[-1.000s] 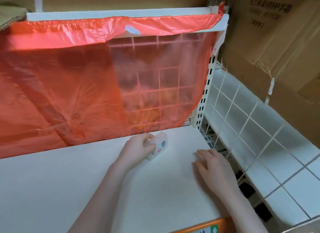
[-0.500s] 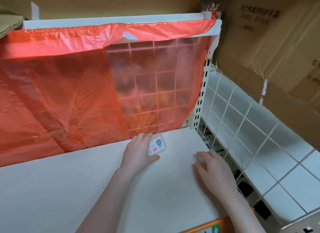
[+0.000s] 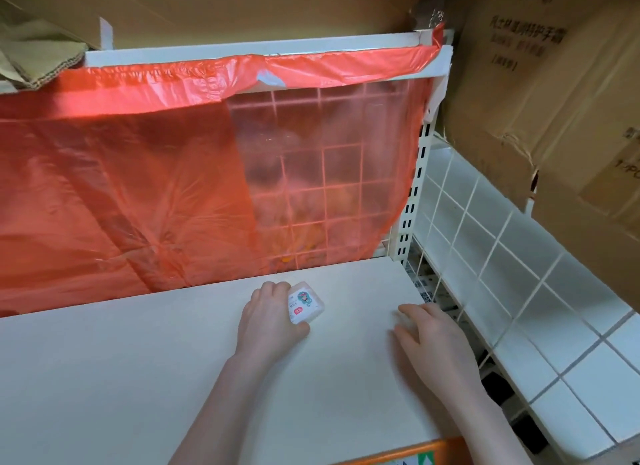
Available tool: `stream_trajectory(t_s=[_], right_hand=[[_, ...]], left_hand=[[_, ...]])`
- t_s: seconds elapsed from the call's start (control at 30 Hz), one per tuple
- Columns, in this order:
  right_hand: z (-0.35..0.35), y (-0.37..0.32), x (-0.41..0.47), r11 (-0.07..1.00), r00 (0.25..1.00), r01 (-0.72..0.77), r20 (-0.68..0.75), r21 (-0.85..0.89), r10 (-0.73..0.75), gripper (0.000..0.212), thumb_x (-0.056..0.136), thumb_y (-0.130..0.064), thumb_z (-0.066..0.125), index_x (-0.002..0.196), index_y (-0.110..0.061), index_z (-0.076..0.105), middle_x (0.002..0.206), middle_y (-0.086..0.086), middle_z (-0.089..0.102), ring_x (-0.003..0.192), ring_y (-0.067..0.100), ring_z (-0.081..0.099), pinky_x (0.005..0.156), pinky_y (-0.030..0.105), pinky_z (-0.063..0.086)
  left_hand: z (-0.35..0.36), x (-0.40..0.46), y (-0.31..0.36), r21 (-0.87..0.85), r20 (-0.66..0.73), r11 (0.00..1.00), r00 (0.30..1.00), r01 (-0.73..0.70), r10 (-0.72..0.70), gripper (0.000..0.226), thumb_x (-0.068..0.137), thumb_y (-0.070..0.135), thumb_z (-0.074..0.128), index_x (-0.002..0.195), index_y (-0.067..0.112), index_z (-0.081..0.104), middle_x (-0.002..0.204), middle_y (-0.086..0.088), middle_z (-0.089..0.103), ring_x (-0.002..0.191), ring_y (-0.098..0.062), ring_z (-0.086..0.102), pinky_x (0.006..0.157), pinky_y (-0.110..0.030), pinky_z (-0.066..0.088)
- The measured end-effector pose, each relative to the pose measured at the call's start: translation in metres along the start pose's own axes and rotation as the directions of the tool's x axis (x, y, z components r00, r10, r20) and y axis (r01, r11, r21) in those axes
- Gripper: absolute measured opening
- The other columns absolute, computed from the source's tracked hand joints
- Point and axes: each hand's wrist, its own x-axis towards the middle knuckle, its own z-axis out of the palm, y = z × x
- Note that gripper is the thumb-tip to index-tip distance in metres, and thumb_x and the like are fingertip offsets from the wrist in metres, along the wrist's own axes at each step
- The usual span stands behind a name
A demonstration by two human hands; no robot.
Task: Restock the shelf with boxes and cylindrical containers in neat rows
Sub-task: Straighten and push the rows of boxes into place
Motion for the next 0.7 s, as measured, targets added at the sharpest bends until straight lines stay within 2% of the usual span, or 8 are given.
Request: stream_trajectory(t_s=[0.13,0.23,0.4,0.53,0.7], right_hand=[[0.010,-0.013,0.001,0.996,0.997,0.064,0.038,0.060,-0.066,0.029,0.090,-0.024,0.054,0.117,-0.017,0.060,0.107,0.004,0.060,0.100,0.026,0.056,0.081,0.035,0.043],[0.022,-0.030,-0.002,0.984,0.985,0.141,0.079,0.112,-0.150,0.032,0.092,-0.025,0.052,0.122,-0.018,0.058,0.113,0.003,0.060,0.106,0.024,0.054,0.087,0.032,0.039],[0.046,-0.078,-0.014,0.953,0.956,0.241,0.123,0.184,-0.265,0.034,0.092,-0.027,0.052,0.124,-0.018,0.058,0.115,0.004,0.059,0.110,0.022,0.053,0.088,0.030,0.037],[0.058,-0.129,-0.032,0.914,0.912,0.352,0.146,0.200,-0.383,0.032,0.092,-0.028,0.051,0.123,-0.019,0.058,0.115,0.002,0.059,0.109,0.021,0.053,0.088,0.030,0.039],[0.073,-0.203,-0.068,0.861,0.861,0.458,0.128,0.221,-0.491,0.031,0.092,-0.028,0.052,0.121,-0.020,0.059,0.115,0.002,0.060,0.108,0.021,0.055,0.087,0.030,0.040]], left_hand=[[-0.013,-0.034,-0.023,-0.004,-0.051,0.995,0.994,0.098,-0.098,0.053,0.073,0.030,0.063,0.123,0.022,0.046,0.114,0.004,0.046,0.107,-0.017,0.042,0.085,-0.027,0.038],[-0.026,-0.064,-0.044,-0.023,-0.076,0.983,0.981,0.180,-0.181,0.057,0.075,0.029,0.064,0.128,0.022,0.046,0.116,0.004,0.048,0.110,-0.017,0.044,0.087,-0.027,0.038],[-0.055,-0.113,-0.083,-0.032,-0.115,0.956,0.949,0.293,-0.295,0.061,0.074,0.029,0.068,0.130,0.018,0.047,0.120,-0.001,0.050,0.114,-0.020,0.045,0.094,-0.031,0.039],[-0.085,-0.155,-0.122,-0.056,-0.194,0.921,0.901,0.386,-0.389,0.068,0.074,0.030,0.069,0.135,0.016,0.044,0.124,-0.003,0.049,0.117,-0.021,0.044,0.096,-0.031,0.039],[-0.120,-0.216,-0.178,-0.109,-0.289,0.881,0.834,0.460,-0.471,0.063,0.071,0.027,0.069,0.129,0.014,0.049,0.115,-0.004,0.051,0.112,-0.024,0.047,0.092,-0.031,0.038]])
